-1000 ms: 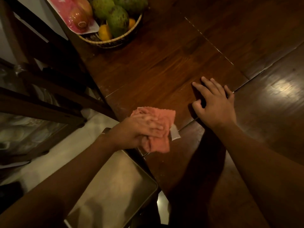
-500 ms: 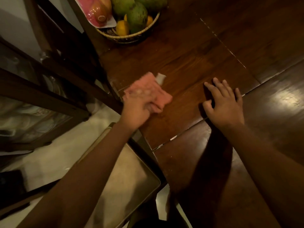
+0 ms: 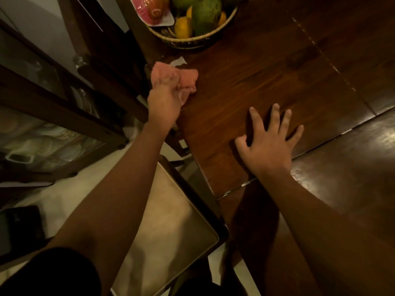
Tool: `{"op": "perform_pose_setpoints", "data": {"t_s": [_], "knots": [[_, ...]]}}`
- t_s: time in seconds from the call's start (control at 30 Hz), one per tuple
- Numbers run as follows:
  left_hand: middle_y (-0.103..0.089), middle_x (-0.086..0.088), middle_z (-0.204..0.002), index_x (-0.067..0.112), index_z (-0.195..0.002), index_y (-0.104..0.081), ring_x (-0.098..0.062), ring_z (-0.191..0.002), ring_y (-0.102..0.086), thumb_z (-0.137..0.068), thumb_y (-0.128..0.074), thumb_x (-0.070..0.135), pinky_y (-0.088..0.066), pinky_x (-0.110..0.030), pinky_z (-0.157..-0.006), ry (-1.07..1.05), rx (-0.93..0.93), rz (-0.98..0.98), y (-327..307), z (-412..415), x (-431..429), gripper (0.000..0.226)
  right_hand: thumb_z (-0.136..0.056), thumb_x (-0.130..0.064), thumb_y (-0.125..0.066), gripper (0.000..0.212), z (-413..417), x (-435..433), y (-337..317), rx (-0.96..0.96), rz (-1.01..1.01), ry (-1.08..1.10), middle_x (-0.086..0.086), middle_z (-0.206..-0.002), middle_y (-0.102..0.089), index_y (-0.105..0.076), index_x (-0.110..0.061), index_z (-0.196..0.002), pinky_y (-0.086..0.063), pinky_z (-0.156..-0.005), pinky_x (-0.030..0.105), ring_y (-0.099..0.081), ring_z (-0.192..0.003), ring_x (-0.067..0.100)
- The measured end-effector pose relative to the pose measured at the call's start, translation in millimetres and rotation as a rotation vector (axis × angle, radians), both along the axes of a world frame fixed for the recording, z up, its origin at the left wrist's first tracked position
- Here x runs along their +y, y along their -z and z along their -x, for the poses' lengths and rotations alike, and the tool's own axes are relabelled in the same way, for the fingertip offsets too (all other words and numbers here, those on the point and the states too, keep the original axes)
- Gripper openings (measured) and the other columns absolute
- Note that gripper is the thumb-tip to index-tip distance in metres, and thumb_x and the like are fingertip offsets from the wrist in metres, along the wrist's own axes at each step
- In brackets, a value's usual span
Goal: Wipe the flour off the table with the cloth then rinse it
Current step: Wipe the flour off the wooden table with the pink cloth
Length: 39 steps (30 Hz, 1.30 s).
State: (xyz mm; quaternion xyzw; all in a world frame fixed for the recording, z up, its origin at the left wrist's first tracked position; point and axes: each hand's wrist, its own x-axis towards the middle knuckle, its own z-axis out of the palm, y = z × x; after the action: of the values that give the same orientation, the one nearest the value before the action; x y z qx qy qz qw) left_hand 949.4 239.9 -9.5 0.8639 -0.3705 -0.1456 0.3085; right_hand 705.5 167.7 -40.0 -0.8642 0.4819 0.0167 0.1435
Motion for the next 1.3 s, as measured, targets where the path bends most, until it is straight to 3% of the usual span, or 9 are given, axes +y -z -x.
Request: {"op": "perform_pose_setpoints", "data": {"t_s": [0.07,0.2,0.3,0.4,0.6,0.77,0.9,1.2,1.3], "knots": [[-0.059,-0.015,-0.132,0.013,-0.134,-0.054,-0.023,-0.116,-0.059,-0.096,-0.058,0.026,-0.048,-0.038,-0.102,0.105,0.046,0.174,6.4,18.9,8.0,0.040,-0.090,-0.055,-0.033,0.071,-0.6,1.7,-1.1,-0.007,-0.008,0.004,0.016,-0.167,-0.002,-0.015,-0.037,-0.157,0.002,-0.116,0.072,0.007,-0.153,0.040],[-0.051,-0.004,-0.146,0.016,-0.137,-0.056,-0.016,-0.139,-0.040,-0.097,-0.048,0.031,-0.027,-0.039,-0.119,0.394,-0.110,-0.058,13.5,63.8,47.1,0.043,-0.091,-0.055,-0.035,0.070,-0.6,1.7,-1.5,-0.006,-0.002,0.012,0.016,-0.167,-0.004,-0.017,-0.037,-0.156,0.000,-0.115,0.072,0.005,-0.153,0.039],[-0.048,-0.001,-0.147,0.012,-0.138,-0.055,-0.008,-0.139,-0.036,-0.094,-0.033,0.037,-0.016,-0.021,-0.117,0.538,-0.095,-0.053,5.8,48.0,44.1,0.055,-0.091,-0.054,-0.036,0.070,-2.2,2.4,-0.7,-0.010,-0.005,0.020,0.015,-0.167,-0.004,-0.018,-0.038,-0.156,0.001,-0.116,0.071,0.005,-0.153,0.039],[-0.063,-0.004,-0.132,0.014,-0.124,-0.067,-0.006,-0.128,-0.050,-0.096,-0.047,0.011,-0.027,-0.018,-0.112,0.477,-0.152,0.121,0.4,9.5,17.2,0.034,-0.092,-0.053,-0.036,0.068,-1.1,2.5,-2.2,-0.023,-0.003,0.023,0.014,-0.167,-0.005,-0.019,-0.038,-0.156,0.000,-0.117,0.070,0.005,-0.154,0.037],[-0.054,-0.007,-0.143,0.013,-0.134,-0.059,-0.022,-0.136,-0.045,-0.097,-0.050,0.027,-0.027,-0.031,-0.117,0.050,-0.129,-0.044,19.9,-18.7,-19.7,0.041,-0.092,-0.052,-0.037,0.068,-2.9,1.3,-2.2,-0.039,-0.003,0.040,0.013,-0.168,-0.005,-0.019,-0.039,-0.156,0.001,-0.117,0.069,0.006,-0.154,0.036],[-0.056,-0.006,-0.141,0.012,-0.133,-0.060,-0.017,-0.134,-0.045,-0.093,-0.044,0.039,-0.017,-0.018,-0.115,0.414,-0.115,-0.070,11.1,47.5,25.5,0.050,-0.091,-0.054,-0.036,0.068,-2.9,3.1,-3.9,-0.048,-0.013,0.030,0.014,-0.168,-0.006,-0.021,-0.039,-0.156,0.002,-0.117,0.069,0.005,-0.154,0.037],[-0.050,-0.008,-0.146,0.012,-0.138,-0.054,-0.022,-0.139,-0.040,-0.093,-0.033,0.036,-0.021,-0.037,-0.119,0.629,-0.092,-0.111,16.5,61.2,43.8,0.055,-0.092,-0.059,-0.037,0.069,-0.1,2.5,-2.4,-0.035,-0.017,0.018,0.012,-0.168,-0.004,-0.018,-0.040,-0.156,0.004,-0.118,0.068,0.007,-0.154,0.035],[-0.032,-0.002,-0.159,0.020,-0.146,-0.044,-0.025,-0.148,-0.024,-0.100,-0.051,0.028,-0.017,-0.051,-0.121,0.334,-0.142,-0.209,14.4,40.1,-100.3,0.048,-0.092,-0.060,-0.032,0.068,14.4,1.4,-4.6,-0.070,-0.081,-0.015,-0.002,-0.169,0.003,-0.011,-0.050,-0.155,0.010,-0.121,0.057,0.013,-0.154,0.024],[-0.038,0.001,-0.155,0.021,-0.143,-0.050,-0.020,-0.147,-0.026,-0.093,-0.062,0.033,-0.012,-0.035,-0.122,0.501,-0.080,-0.161,8.5,58.7,-123.5,0.052,-0.097,-0.056,-0.033,0.061,31.9,-2.4,-4.5,-0.100,-0.089,-0.038,-0.011,-0.169,0.000,-0.013,-0.053,-0.154,0.009,-0.124,0.045,0.010,-0.154,0.013]]}}
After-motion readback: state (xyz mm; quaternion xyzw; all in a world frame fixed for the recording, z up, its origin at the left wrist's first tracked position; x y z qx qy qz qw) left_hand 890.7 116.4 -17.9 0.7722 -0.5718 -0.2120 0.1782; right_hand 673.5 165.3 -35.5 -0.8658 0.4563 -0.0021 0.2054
